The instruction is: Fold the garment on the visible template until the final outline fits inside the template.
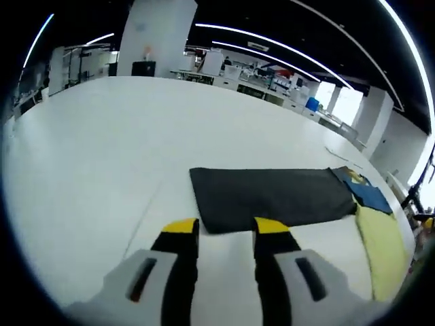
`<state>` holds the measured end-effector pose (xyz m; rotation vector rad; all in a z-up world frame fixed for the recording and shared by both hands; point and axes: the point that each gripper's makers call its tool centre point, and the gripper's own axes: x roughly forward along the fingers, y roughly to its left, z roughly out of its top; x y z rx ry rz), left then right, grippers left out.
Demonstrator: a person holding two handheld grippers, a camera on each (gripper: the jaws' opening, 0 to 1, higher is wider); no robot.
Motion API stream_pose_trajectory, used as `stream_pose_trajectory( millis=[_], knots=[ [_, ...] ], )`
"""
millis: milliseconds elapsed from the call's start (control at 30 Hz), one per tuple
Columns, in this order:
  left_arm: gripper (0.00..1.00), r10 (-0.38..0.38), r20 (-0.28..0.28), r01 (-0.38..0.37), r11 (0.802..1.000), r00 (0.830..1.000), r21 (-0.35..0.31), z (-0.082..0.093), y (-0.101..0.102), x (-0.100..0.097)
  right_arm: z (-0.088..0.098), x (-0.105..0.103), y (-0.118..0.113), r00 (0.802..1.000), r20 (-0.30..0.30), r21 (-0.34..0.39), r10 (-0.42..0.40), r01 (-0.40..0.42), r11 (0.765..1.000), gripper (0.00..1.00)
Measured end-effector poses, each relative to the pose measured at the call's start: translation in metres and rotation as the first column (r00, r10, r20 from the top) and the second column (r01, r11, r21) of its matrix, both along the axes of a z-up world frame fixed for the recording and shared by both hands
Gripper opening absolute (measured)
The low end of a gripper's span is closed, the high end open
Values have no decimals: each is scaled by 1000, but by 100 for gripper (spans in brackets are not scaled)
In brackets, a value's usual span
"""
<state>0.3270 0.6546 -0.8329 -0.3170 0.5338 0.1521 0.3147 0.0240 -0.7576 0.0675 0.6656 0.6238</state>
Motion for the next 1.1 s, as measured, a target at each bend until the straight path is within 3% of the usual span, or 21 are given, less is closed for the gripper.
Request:
stream_pose_trajectory(
  millis=[233, 300, 433, 667, 833, 933, 1100],
  knots=[
    [1, 77, -25, -76, 997, 997, 34, -6, 16, 2, -1, -7, -3, 1000, -4, 4, -14, 14, 1000, 99],
    [0, 83, -27, -83, 997, 996, -1, -6, 13, 3, 0, -7, -3, 1000, -2, 13, -18, 18, 1000, 99],
    [0, 98, -42, -98, 995, 994, 6, -2, 11, -3, -1, -8, 1, 1000, -2, 15, -17, 17, 1000, 99],
    [0, 116, 3, -116, 993, 993, -10, 12, 4, -11, -2, -10, 10, 1000, 4, 27, -1, 1, 1000, 99],
    [0, 72, 102, -70, 997, 992, -25, 47, -8, 8, -2, -9, 11, 1000, 5, 35, 5, -6, 999, 99],
    [0, 17, 181, -10, 999, 983, -39, 73, -25, 30, -2, -8, 11, 1000, 5, 36, 10, -10, 999, 99],
    [0, -85, 258, 97, 995, 962, -35, 110, -64, 62, -2, -4, 14, 1000, 9, 54, 13, -13, 998, 99]
  ],
)
